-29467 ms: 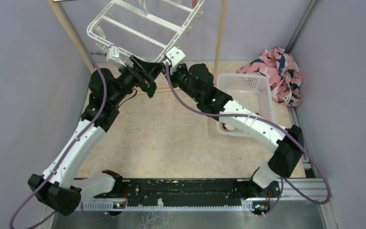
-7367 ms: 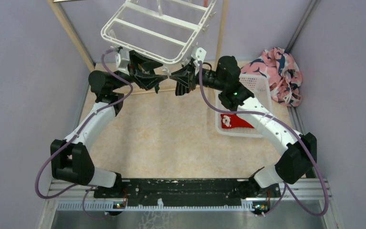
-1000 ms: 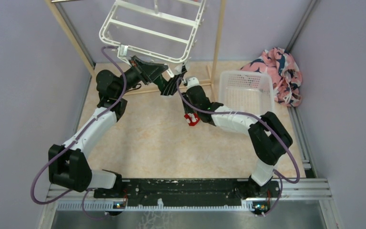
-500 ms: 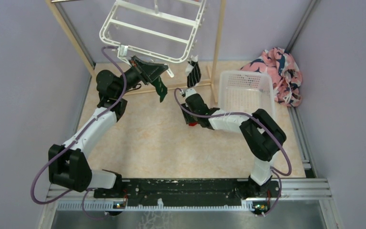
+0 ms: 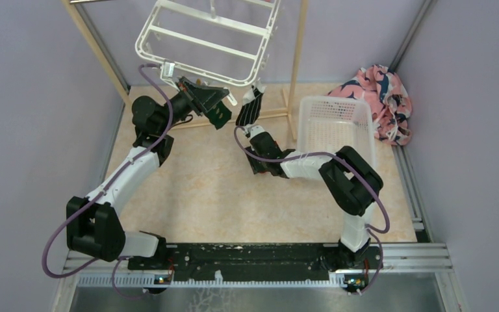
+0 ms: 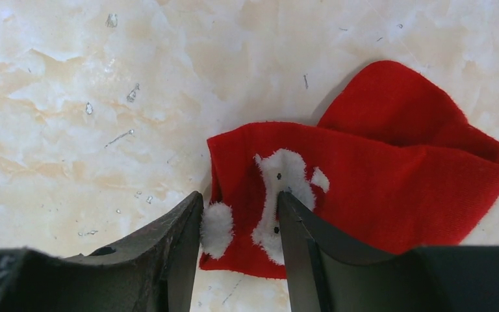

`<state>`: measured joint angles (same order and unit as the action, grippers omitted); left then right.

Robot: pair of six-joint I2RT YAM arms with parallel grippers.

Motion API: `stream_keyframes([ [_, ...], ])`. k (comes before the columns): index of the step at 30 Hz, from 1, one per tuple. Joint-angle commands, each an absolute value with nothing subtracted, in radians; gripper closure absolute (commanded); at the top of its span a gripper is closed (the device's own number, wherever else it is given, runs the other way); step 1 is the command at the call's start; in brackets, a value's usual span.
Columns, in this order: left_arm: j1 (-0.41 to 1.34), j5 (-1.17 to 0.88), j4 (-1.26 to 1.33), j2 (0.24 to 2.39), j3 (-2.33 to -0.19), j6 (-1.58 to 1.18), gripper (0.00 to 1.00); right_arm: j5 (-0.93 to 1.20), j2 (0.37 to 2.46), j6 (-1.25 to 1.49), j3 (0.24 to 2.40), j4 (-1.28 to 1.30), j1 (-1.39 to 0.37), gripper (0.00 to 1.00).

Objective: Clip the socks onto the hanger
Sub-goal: Pick up the sock at the center of the board.

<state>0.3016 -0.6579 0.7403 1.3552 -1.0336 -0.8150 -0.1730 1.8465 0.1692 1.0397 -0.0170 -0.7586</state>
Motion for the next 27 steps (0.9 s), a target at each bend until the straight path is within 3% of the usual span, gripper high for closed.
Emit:
stream_keyframes([
  [1,0.310,-0.673,0.741,1.354,-1.023,-0.809,1.00,-0.203,1.865,0.157,1.030,-0.003,-0.774,0.56],
  [9,0.310,-0.673,0.744,1.357,-1.025,-0.810,1.00,-0.244,1.831,0.184,1.022,0.024,-0.775,1.00],
  [19,0.310,-0.682,0.744,1.354,-1.031,-0.811,1.00,-0.130,1.582,0.166,0.978,0.009,-0.773,1.00],
  [27,0.310,-0.703,0.772,1.357,-1.032,-0.841,1.00,0.282,1.305,0.086,0.931,-0.076,-0.746,1.00],
])
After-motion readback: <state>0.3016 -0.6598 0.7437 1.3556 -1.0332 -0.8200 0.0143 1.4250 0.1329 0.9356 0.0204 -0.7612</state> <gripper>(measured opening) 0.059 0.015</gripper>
